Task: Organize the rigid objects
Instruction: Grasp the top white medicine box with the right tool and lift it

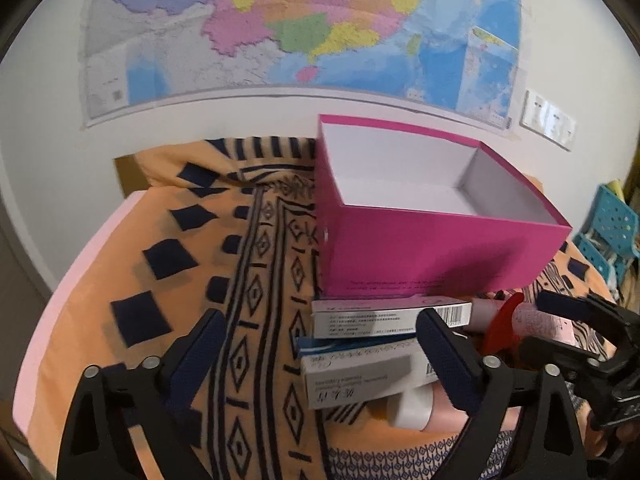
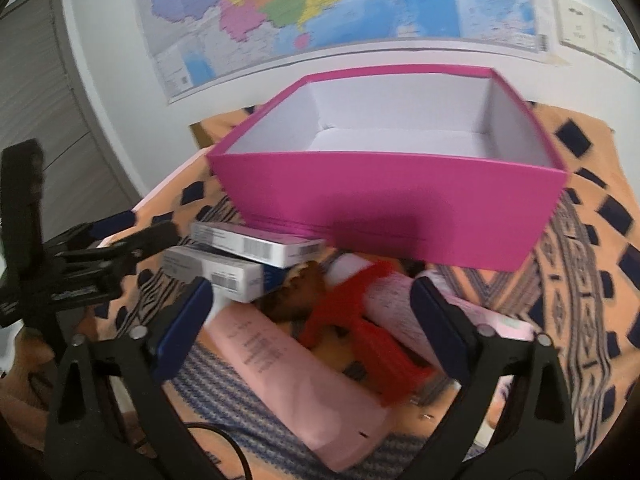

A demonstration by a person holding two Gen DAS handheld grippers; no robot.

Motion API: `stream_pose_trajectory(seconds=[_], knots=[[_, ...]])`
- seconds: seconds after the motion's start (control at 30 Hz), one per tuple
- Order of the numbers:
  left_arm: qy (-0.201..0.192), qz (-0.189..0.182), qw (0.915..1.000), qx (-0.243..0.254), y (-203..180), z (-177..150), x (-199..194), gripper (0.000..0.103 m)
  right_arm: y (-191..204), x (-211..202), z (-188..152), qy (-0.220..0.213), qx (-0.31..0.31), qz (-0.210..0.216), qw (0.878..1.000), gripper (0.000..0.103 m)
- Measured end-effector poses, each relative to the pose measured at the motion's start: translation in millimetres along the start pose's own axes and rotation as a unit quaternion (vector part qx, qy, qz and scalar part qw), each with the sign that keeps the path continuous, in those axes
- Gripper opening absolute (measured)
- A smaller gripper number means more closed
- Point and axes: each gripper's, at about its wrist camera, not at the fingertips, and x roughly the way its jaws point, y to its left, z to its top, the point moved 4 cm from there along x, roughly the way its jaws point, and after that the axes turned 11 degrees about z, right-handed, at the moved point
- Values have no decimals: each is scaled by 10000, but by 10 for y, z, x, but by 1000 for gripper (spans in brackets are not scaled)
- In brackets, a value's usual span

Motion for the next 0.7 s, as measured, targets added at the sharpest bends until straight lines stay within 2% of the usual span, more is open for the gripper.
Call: stream_pose_trajectory(seconds=[0.07,0.13,0.23,0.37,0.7], knots=[[63,-150,9998,83,-22,32,73,89,22,93,44,112,-51,152,9998,82],[149,-239,9995,137,-40,54,145,79,29,205,100,233,-6,318,9992,75],[306,-473,9980,303,-76,75,245,74,15,337,176,327,147,555,9978,69],[464,-724,9955,399,-98,77,334,74,-26,483,236,544,369,691,9954,59],[986,-1336,9856,332,-145,42,483,72,-71,638,216,919,688,717,9908,58]])
